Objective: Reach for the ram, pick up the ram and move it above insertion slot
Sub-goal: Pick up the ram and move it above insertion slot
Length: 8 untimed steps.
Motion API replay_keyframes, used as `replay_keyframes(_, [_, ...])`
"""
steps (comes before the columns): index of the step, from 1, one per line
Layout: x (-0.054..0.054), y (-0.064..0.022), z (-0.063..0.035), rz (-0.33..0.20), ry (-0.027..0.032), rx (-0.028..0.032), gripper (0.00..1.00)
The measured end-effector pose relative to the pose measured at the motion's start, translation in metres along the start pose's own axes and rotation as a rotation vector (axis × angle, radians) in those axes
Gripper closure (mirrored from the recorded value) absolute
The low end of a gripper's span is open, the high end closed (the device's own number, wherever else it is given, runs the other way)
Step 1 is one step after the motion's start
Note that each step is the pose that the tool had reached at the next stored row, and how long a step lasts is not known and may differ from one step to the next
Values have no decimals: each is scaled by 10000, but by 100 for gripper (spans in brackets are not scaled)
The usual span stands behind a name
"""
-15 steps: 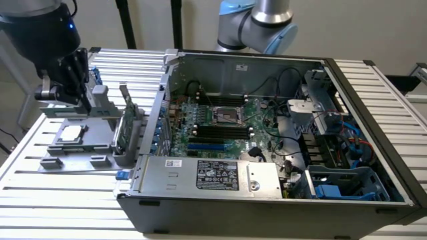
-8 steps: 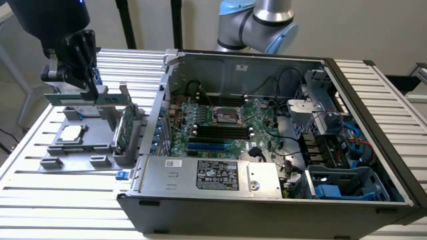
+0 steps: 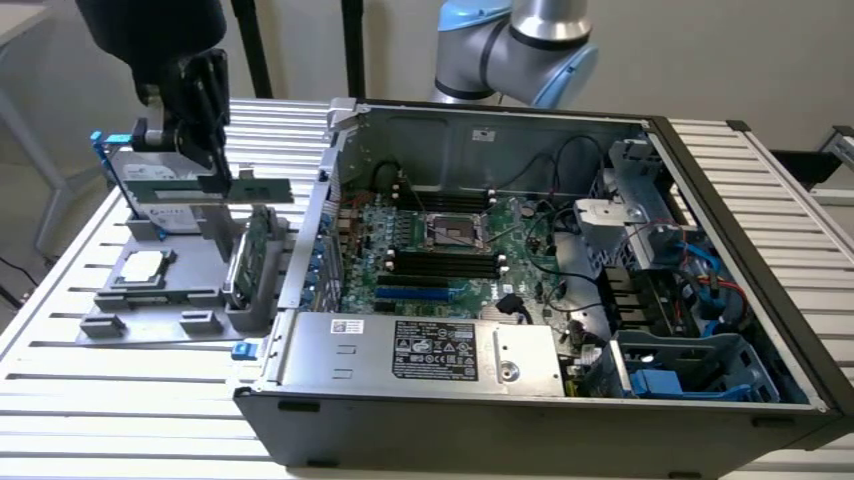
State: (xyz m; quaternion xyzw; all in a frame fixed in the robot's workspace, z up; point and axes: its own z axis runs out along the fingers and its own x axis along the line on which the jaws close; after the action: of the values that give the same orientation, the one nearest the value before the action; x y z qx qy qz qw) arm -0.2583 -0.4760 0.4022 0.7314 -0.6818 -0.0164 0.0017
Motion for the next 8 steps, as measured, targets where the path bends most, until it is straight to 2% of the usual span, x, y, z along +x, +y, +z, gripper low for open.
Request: replay_keyframes(8, [-8, -344, -9, 0, -54, -4, 87])
